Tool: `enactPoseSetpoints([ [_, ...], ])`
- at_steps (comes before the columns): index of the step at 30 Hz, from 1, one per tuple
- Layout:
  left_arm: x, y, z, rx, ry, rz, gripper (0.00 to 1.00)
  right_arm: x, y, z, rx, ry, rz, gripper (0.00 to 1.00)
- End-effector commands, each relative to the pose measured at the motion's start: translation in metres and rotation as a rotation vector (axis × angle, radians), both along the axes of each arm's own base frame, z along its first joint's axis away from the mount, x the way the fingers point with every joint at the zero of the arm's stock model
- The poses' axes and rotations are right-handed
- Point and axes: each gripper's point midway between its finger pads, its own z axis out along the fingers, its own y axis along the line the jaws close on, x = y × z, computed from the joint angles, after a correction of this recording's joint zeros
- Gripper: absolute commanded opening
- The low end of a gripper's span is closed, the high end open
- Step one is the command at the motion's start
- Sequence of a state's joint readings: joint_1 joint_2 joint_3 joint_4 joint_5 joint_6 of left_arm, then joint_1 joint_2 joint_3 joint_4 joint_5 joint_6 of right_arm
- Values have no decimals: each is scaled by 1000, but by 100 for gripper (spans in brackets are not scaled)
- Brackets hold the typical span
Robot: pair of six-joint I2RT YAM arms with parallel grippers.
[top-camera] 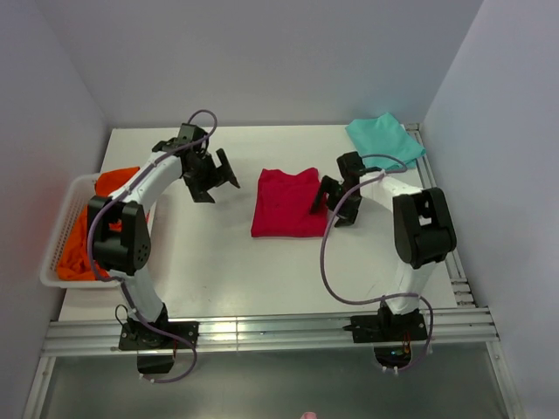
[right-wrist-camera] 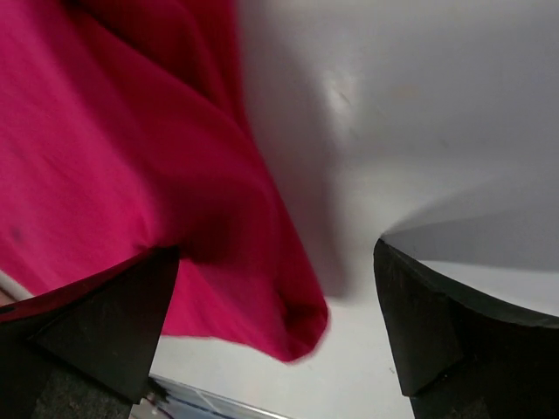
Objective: Fold and stack the t-shirts
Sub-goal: Fold the tshirt, then neatly place the folded tshirt to the corner
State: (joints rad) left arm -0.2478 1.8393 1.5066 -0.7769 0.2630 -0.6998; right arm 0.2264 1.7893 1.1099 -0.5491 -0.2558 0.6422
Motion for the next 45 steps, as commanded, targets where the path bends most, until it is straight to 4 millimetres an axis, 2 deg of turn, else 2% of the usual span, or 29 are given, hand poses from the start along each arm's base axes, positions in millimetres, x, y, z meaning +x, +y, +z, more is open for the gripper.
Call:
enactPoseSetpoints([
  [1,-13,5,30,13,-70,-3,99,42,9,-7,-6,-98,9,100],
  [3,-24,8,27,21,-61,-8,99,52,13,-19,-16,-84,9,99],
  [6,-36,13,22,34,-46,-9,99,62,21,-33,-3,-65,13,83],
  [9,-48,17,18,44,-38,-14,99,70,31,-41,18,-55,21,62],
  [10,-50,19,17,49,-36,-12,100,69,35,-46,32,-43,30,41],
  [12,-57,21,15,53,-34,-12,99,78,40,-41,41,-57,35,7],
  [13,-58,21,15,50,-40,-11,100,78,41,-40,33,-49,41,0],
  [14,-62,21,15,44,-37,-11,99,90,43,-31,22,-84,51,0],
  [16,-66,21,11,38,-34,-8,99,97,42,-22,-3,-88,62,0],
  [17,-67,20,13,26,-41,-6,99,117,44,-2,-11,-145,72,0],
  [20,-71,19,11,9,-48,4,100,147,39,36,-64,-222,78,0],
  [21,-72,18,12,2,-49,3,99,149,36,45,-85,-217,78,0],
  [22,-75,18,7,0,-39,8,99,168,37,68,-88,-281,83,0],
  [24,-77,18,8,-11,-52,9,99,184,25,87,-122,-321,60,0],
  [25,-80,18,3,-13,-40,12,99,196,22,106,-130,-352,51,0],
  [27,-82,18,3,-16,-49,13,99,205,3,121,-177,-365,18,0],
  [28,-86,19,-1,-17,-38,13,100,217,-3,138,-189,-413,4,0],
  [29,-88,19,0,-19,-43,14,99,222,-13,144,-207,-423,-16,0],
  [30,-89,20,-1,-18,-44,13,99,227,-34,149,-241,-430,-55,0],
  [32,-96,21,-5,-16,-35,9,99,234,-60,160,-266,-454,-106,0],
  [33,-99,22,-6,-14,-32,7,99,238,-89,160,-279,-454,-157,0],
  [35,-104,24,-8,-6,-27,2,100,235,-126,152,-309,-421,-227,0],
  [36,-108,25,-11,0,-16,-4,99,233,-165,145,-329,-398,-297,0],
  [39,-112,27,-11,8,-13,-12,99,229,-212,131,-342,-368,-381,0],
  [40,-114,28,-12,12,-7,-17,99,222,-237,117,-357,-335,-421,0],
  [42,-115,28,-11,12,-5,-22,99,220,-258,101,-356,-311,-456,0],
  [43,-115,28,-10,15,-8,-29,99,216,-267,85,-357,-273,-479,1],
  [44,-117,29,-11,20,4,-31,99,211,-286,79,-375,-247,-515,10],
  [45,-117,30,-11,24,5,-34,99,207,-293,73,-387,-227,-532,27],
])
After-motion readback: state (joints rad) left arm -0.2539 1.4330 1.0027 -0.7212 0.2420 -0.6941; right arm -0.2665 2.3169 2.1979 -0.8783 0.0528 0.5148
